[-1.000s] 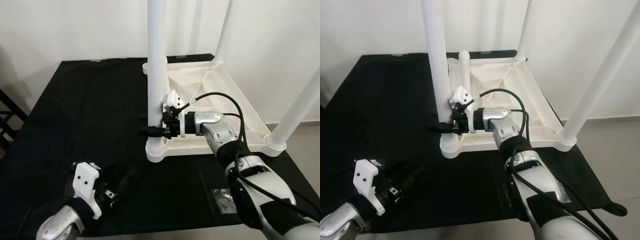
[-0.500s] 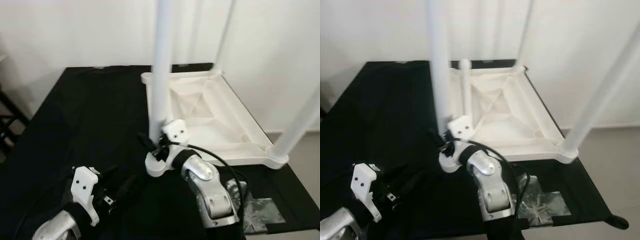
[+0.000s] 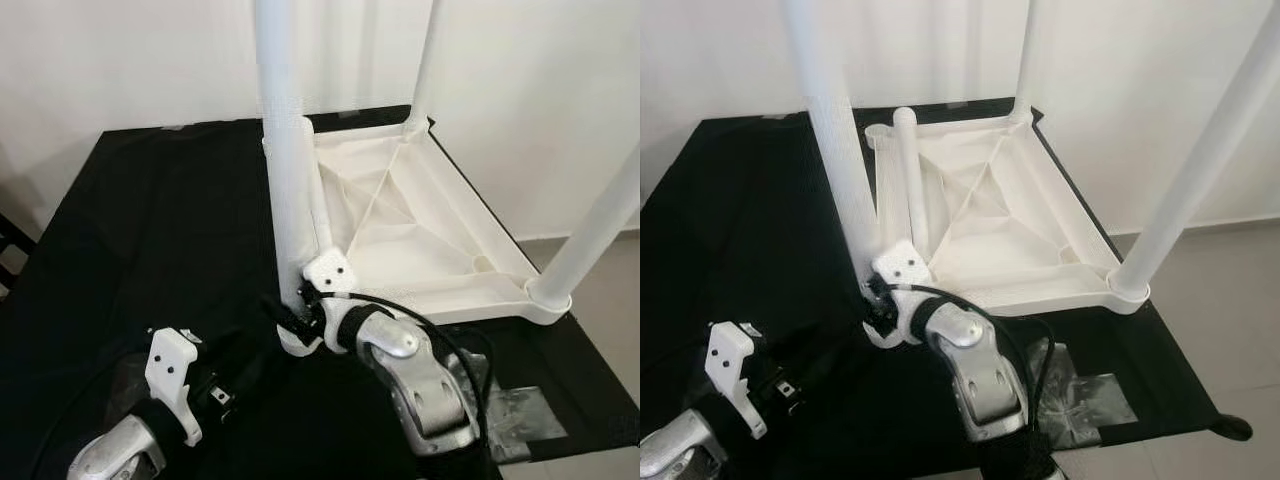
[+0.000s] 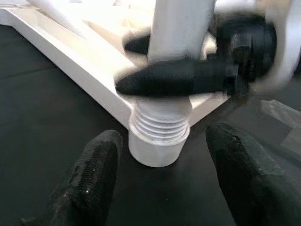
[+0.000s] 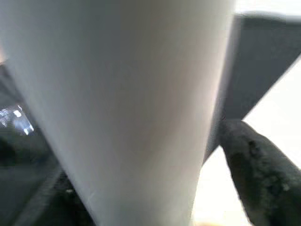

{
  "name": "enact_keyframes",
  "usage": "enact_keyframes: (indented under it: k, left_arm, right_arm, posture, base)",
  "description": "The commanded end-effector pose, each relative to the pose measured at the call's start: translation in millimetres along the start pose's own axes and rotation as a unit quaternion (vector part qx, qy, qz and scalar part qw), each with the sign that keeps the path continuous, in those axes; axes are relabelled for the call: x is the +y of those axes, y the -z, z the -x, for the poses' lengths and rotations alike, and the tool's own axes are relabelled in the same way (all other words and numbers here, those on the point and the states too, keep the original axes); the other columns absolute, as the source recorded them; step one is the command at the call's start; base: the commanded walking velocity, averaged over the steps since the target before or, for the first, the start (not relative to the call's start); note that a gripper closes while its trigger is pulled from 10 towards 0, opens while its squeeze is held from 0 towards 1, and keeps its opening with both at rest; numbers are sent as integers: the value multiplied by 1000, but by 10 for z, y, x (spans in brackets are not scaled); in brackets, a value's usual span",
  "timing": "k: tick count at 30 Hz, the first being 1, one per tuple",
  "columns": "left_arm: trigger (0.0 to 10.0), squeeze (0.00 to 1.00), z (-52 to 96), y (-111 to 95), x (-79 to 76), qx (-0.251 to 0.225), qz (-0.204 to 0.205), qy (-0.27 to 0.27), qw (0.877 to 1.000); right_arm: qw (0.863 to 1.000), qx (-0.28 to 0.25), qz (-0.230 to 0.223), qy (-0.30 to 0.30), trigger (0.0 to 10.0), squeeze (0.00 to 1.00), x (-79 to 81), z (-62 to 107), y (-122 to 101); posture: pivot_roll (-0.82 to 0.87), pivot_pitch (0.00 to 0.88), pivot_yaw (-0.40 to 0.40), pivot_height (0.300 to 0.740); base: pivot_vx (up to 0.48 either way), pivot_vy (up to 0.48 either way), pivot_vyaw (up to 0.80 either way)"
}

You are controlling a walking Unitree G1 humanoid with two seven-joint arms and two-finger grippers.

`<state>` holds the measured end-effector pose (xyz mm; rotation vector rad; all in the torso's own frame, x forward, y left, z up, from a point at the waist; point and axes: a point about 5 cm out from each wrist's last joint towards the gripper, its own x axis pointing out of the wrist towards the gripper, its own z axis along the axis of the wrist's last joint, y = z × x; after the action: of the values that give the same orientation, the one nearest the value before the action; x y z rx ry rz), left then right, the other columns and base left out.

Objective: Building children table

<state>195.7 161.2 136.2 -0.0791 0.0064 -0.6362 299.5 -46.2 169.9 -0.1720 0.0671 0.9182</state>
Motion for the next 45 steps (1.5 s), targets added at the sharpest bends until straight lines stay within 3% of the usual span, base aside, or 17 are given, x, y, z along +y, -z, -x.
enact_keyframes:
  k: [1, 2, 4, 5, 17, 18, 19, 20, 26, 34, 35, 36, 37, 38, 39, 44, 45]
  left_arm:
    - [10000, 0, 18, 54, 9, 16, 7, 1, 1000]
    - [10000, 0, 6, 62, 15, 16, 8, 1, 1000]
    - [10000, 0, 1, 65, 18, 16, 8, 0, 1000]
    - [10000, 0, -7, 67, 24, 16, 8, 0, 1000]
    - [10000, 0, -30, 87, 51, 17, 9, -2, 1000]
    - [10000, 0, -32, 89, 53, 17, 9, -2, 1000]
    - [10000, 0, -32, 89, 53, 17, 9, -2, 1000]
    - [10000, 0, -31, 90, 53, 17, 9, -2, 1000]
    - [10000, 0, -30, 83, 47, 16, 9, -1, 1000]
    - [10000, 0, -2, 52, 27, 13, 10, 2, 1000]
    - [10000, 0, 15, 44, 27, 13, 10, 2, 1000]
    - [10000, 0, 30, 34, 30, 13, 10, 2, 1000]
    - [10000, 0, 37, 28, 31, 13, 10, 2, 1000]
    - [10000, 0, 29, 24, 58, 15, 13, 1, 1000]
    - [10000, 0, 26, 25, 59, 15, 13, 2, 1000]
    - [10000, 0, 24, 25, 59, 16, 13, 2, 1000]
    - [10000, 0, 23, 26, 60, 16, 14, 3, 1000]
  right_arm:
    - [998, -40, 9, -38, 10000, 1000, -4, -23, -112]
    - [991, -54, 42, -113, 10000, 600, -133, -55, -197]
    - [988, -51, 52, -138, 10000, 600, -187, -61, -217]
    - [983, -45, 67, -168, 10000, 0, -251, -77, -233]
    - [972, -35, 16, -234, 10000, 0, -598, -181, -296]
    - [970, -31, 12, -243, 1686, 0, -634, -174, -281]
    - [970, -31, 12, -243, 1686, 0, -634, -174, -281]
    - [968, -24, 12, -248, 0, 0, -660, -158, -262]
    - [972, -17, 24, -233, 0, 0, -761, -88, -201]
    - [989, -7, 28, -144, 0, 0, -879, 196, 15]
    - [1000, 9, 11, -28, 0, 0, -877, 177, 127]
    - [993, 13, -30, 115, 0, 0, -742, 200, 251]
    - [981, 21, -52, 187, 0, 0, -569, 267, 328]
    - [986, -7, -60, 155, 10000, 1000, -258, 139, 48]
    - [994, -27, -52, 89, 10000, 1000, -230, 82, -36]
    - [997, -39, -44, 43, 10000, 1000, -205, 52, -90]
    - [998, -46, -30, -14, 10000, 1000, -155, 43, -134]
  posture:
    - [2, 99, 19, 740]
    - [5, 88, 19, 740]
    - [5, 88, 19, 740]
    - [11, 84, 16, 740]
    - [22, 70, 14, 740]
    - [24, 70, 13, 740]
    - [24, 70, 13, 740]
    - [20, 73, 15, 740]
    - [17, 79, 16, 740]
    - [15, 109, 13, 740]
    - [7, 117, 15, 740]
    - [2, 130, 26, 740]
    - [2, 130, 26, 740]
    - [-1, 117, 28, 740]
    - [-1, 117, 29, 740]
    - [-1, 117, 29, 740]
    - [-1, 117, 29, 740]
  base:
    - [0, 0, 0]
    - [0, 0, 0]
    - [0, 0, 0]
    - [0, 0, 0]
    - [0, 0, 0]
    - [0, 0, 0]
    - [0, 0, 0]
    - [0, 0, 0]
    - [0, 0, 0]
    - [0, 0, 0]
    - [0, 0, 0]
    - [0, 0, 0]
    - [0, 0, 0]
    - [0, 0, 0]
    - [0, 0, 0]
    - [0, 0, 0]
    - [0, 0, 0]
